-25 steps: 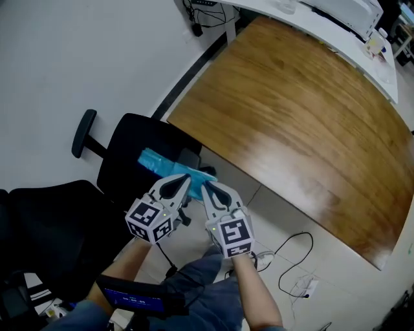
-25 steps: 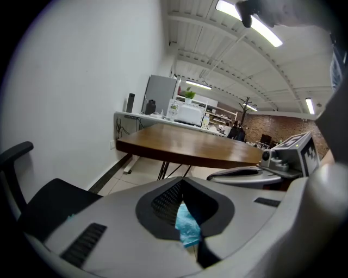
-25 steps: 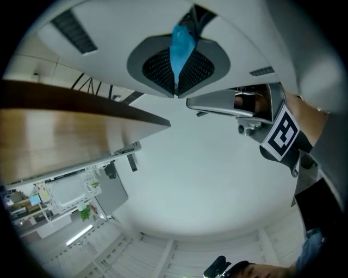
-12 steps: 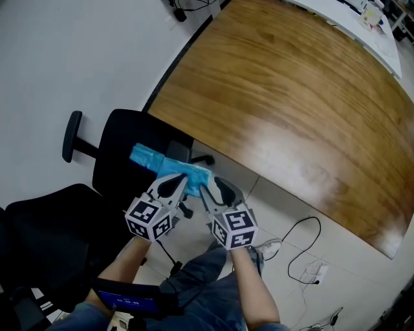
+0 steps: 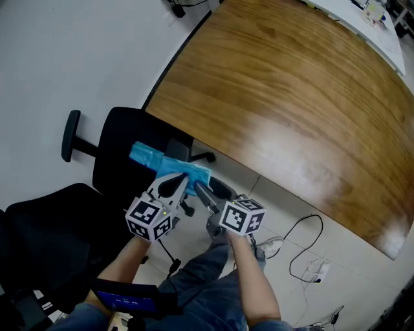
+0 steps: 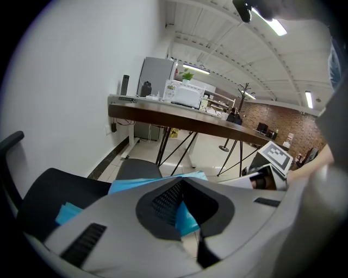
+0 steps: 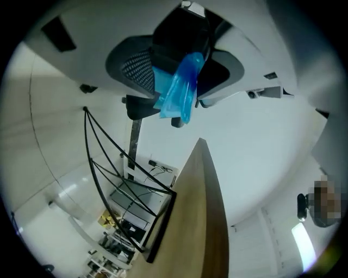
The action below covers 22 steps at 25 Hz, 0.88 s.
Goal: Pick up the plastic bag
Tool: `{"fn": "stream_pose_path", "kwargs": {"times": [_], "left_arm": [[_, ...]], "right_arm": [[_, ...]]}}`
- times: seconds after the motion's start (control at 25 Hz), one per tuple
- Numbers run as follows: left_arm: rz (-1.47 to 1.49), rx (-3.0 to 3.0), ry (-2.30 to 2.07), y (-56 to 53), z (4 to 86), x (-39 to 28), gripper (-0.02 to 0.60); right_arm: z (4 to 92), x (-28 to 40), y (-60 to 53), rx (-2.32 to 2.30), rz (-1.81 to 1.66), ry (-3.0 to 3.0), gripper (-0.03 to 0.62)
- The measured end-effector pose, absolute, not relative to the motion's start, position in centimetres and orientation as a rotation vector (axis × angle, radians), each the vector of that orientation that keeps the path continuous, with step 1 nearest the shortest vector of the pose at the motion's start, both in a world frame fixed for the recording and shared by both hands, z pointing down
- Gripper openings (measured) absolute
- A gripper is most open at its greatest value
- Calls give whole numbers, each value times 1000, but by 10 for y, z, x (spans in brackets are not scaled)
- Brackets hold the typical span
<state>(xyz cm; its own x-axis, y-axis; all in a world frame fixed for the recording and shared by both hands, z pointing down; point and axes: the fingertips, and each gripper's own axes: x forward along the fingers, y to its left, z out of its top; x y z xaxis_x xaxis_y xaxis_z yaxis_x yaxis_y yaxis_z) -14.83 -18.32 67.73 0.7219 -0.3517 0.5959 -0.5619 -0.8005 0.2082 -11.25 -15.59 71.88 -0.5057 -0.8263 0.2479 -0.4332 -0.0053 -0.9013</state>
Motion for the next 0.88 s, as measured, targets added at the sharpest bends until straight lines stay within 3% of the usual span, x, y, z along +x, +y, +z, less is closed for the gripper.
{"fn": "stream_pose_path", "kwargs": {"times": [0.2,0.28,0.4,0.44,0.88], "left_arm": [[761,2557,-708,-183,677,-149,14],[749,2561,-711,-183,676,-149,14],[719,2539,-727,-183,674,-151,14],[708,2528,-735,-183,673,-153,14],[574,2504,-877,-179,632,-177,13]], "right_arm": [[715,-124,-161,-1242,-1513,1951,250],[706,-126,-162,-1217,-1485,1978,198],[699,-125,-161,-1254,-1447,2034,17],[697,-125,-161,-1266,-1435,2056,5],[631,-139,-174,-1180,-1340,2215,4]]}}
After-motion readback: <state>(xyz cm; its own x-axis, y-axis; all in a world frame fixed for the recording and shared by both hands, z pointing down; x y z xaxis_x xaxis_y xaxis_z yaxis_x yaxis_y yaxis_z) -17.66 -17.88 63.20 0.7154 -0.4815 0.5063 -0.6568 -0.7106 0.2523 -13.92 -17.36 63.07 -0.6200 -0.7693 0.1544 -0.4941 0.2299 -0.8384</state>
